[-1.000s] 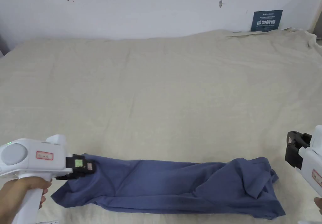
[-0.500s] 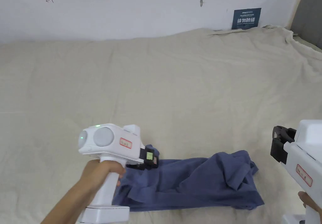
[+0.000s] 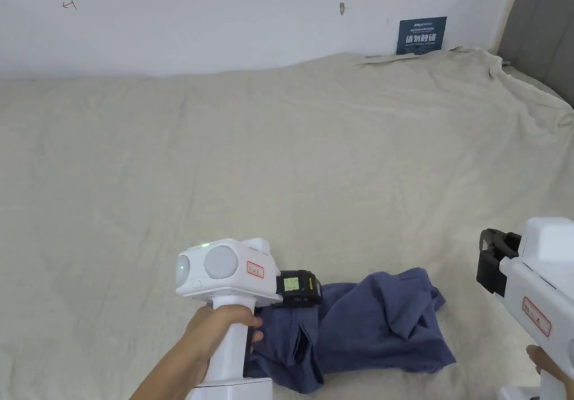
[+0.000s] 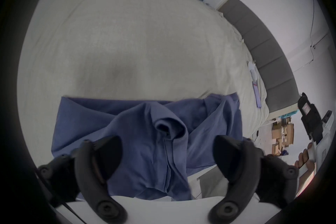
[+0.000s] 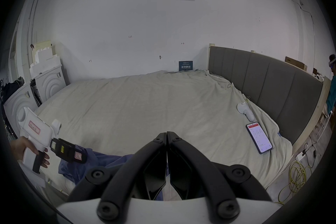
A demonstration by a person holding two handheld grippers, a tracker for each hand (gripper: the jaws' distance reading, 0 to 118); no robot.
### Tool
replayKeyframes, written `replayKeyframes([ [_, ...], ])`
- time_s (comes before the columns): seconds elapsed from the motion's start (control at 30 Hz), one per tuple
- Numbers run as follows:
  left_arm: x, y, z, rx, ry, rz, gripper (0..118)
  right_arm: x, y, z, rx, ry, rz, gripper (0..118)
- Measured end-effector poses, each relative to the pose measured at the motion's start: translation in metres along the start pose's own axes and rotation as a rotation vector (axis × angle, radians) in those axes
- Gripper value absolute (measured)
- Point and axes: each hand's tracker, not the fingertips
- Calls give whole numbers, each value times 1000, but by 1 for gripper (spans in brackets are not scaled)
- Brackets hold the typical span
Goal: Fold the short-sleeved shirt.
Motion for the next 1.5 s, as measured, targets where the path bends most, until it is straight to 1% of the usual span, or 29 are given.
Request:
replayKeyframes([
  [0.1, -2, 4, 29, 94, -26, -10, 109, 1, 1, 0, 2, 3, -5, 0],
  [0.2, -10, 7, 56, 179, -22, -16, 109, 0, 3, 1, 7, 3, -7, 0],
  [0.3, -20, 6, 76, 247, 55, -52, 108, -2, 5, 3, 14, 6, -7, 0],
  [0.37, -27, -1, 84, 329, 127, -80, 104, -3, 6, 3, 17, 7, -6, 0],
  [0.4, -31, -4, 87, 360, 145, -90, 96, -3, 6, 3, 18, 7, -6, 0],
  [0.5, -39, -18, 85, 389, 211, -156, 28, -4, 6, 3, 18, 10, -6, 0],
  [0.53, -42, -22, 80, 376, 238, -170, 14, -4, 6, 3, 17, 11, -6, 0],
  [0.6, -48, -33, 69, 366, 240, -190, 1, -5, 6, 3, 15, 13, -6, 0],
  [0.77, -47, -56, 34, 300, 247, -179, 0, -3, 3, 1, 7, 13, -9, 0],
  [0.9, -39, -69, 0, 227, 246, -172, 0, 7, -1, -2, 0, 9, -16, 0],
  [1.03, -25, -78, -28, 169, 245, -196, 0, 13, -2, 0, -3, -7, -18, 0],
  [1.17, 0, -82, -39, 177, 265, -271, 0, 21, -4, 1, -12, -25, -23, 0],
  [1.3, 19, -79, -45, 185, 253, -292, 0, 26, -5, 3, -16, -38, -31, 0],
  [1.43, 35, -76, -49, 191, 224, -298, 0, 28, -6, 5, -17, -45, -39, 0],
  [1.5, 44, -75, -52, 188, 170, -304, 0, 28, -6, 7, -16, -48, -38, 0],
])
